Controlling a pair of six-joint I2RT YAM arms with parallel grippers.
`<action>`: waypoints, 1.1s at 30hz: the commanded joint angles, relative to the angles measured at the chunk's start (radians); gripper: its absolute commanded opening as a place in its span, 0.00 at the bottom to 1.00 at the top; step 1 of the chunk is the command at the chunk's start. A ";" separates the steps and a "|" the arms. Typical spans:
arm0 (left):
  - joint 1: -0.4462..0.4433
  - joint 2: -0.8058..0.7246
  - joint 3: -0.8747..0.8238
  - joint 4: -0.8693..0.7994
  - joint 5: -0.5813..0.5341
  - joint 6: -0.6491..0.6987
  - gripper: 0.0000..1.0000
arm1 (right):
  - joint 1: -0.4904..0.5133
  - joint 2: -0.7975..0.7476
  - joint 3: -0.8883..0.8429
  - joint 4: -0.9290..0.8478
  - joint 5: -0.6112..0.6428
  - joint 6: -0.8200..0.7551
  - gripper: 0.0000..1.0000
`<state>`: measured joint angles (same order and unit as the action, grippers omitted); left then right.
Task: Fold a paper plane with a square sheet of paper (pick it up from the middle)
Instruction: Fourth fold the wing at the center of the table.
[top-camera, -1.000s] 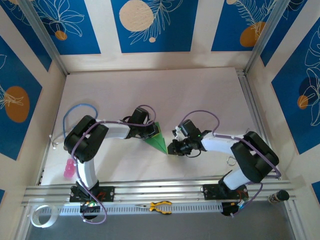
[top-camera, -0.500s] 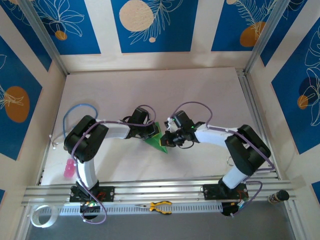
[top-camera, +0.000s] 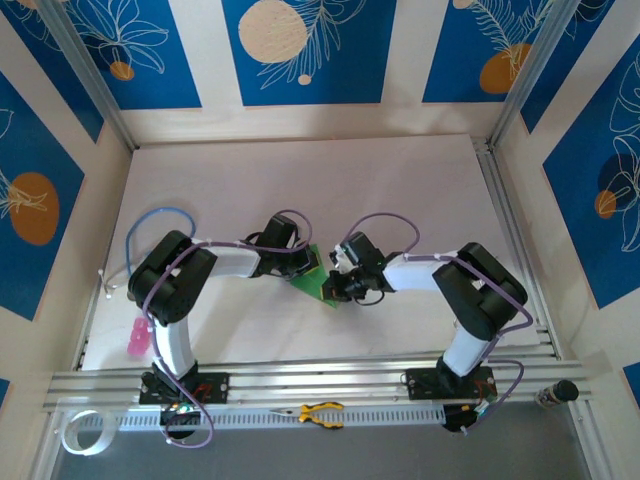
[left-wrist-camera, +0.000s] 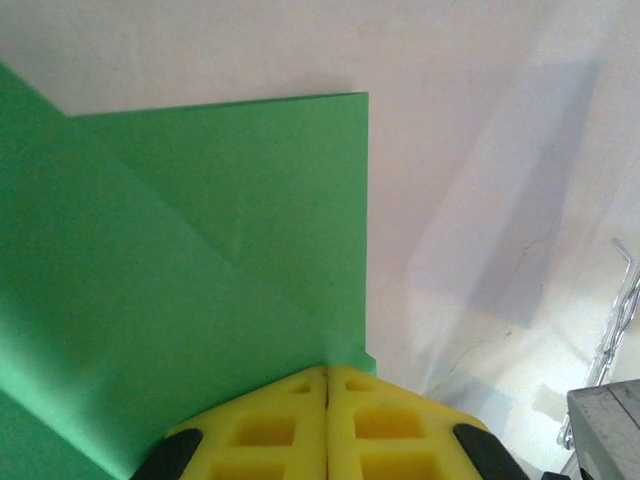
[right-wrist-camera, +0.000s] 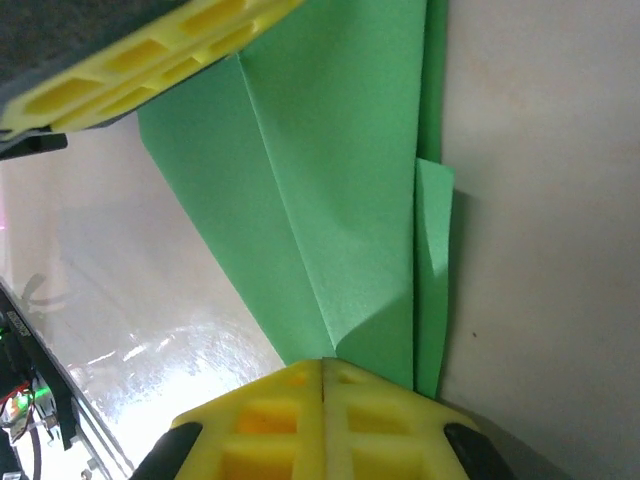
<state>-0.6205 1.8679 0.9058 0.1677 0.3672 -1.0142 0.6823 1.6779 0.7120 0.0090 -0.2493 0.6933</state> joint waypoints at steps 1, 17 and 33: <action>-0.001 0.043 -0.016 -0.056 -0.035 0.018 0.08 | 0.006 -0.026 -0.075 -0.049 0.005 0.023 0.01; -0.003 0.074 -0.013 -0.038 -0.059 -0.003 0.08 | -0.006 -0.197 -0.256 -0.037 0.029 0.016 0.01; -0.020 0.132 0.089 -0.061 -0.054 0.030 0.08 | -0.078 -0.570 -0.276 0.018 0.222 0.063 0.00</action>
<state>-0.6334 1.9480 0.9947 0.1978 0.3813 -1.0115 0.6155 1.1137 0.4152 0.0021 -0.1013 0.7280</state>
